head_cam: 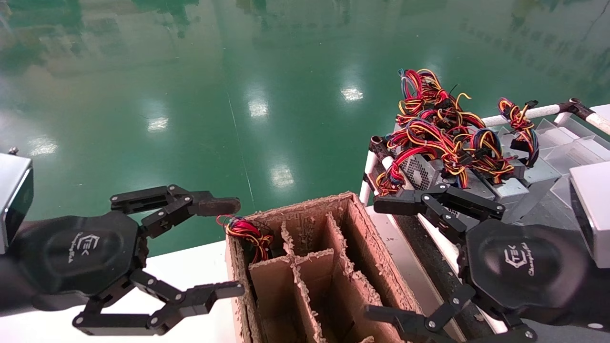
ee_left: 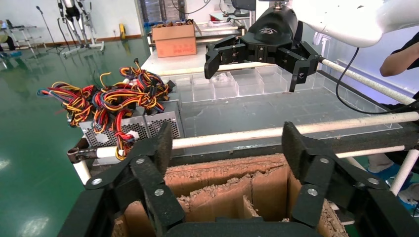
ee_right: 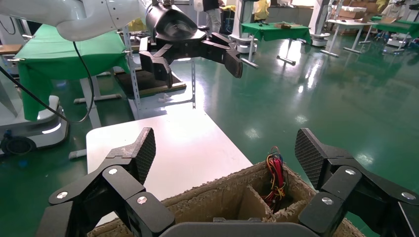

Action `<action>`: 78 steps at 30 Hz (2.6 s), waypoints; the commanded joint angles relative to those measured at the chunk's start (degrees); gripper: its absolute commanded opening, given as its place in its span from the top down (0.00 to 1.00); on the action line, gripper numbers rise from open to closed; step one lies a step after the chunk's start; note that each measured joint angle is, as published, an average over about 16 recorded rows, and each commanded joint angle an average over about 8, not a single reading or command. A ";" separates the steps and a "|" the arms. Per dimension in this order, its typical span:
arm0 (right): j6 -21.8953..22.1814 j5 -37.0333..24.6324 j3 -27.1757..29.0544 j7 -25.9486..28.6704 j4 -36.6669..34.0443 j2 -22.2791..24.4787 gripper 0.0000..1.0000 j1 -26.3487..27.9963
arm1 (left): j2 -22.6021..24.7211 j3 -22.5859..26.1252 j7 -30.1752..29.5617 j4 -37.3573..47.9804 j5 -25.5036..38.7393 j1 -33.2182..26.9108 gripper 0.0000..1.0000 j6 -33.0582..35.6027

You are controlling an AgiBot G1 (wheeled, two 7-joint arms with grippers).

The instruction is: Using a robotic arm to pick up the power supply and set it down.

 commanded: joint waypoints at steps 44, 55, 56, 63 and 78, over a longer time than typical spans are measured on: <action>7.84 -12.40 -5.45 -4.23 -16.15 -11.31 0.00 7.40 | -0.01 0.01 0.02 0.04 -0.03 0.00 0.00 -0.02; 10.30 -13.39 -5.60 -4.74 -17.64 -12.91 0.00 8.02 | -0.01 0.02 0.02 0.05 -0.03 0.00 0.00 -0.01; 10.97 -13.83 -5.78 -4.97 -18.50 -13.69 0.00 8.47 | -0.01 0.02 0.02 0.05 -0.03 0.00 0.00 -0.01; 12.99 -16.88 -7.87 -6.93 -25.79 -20.05 0.00 12.79 | -0.01 0.02 0.03 0.06 -0.03 0.00 0.00 -0.01; 14.08 -20.13 -10.90 -7.78 -33.38 -27.19 0.00 15.27 | -0.02 0.03 0.03 0.09 -0.04 0.00 0.00 -0.02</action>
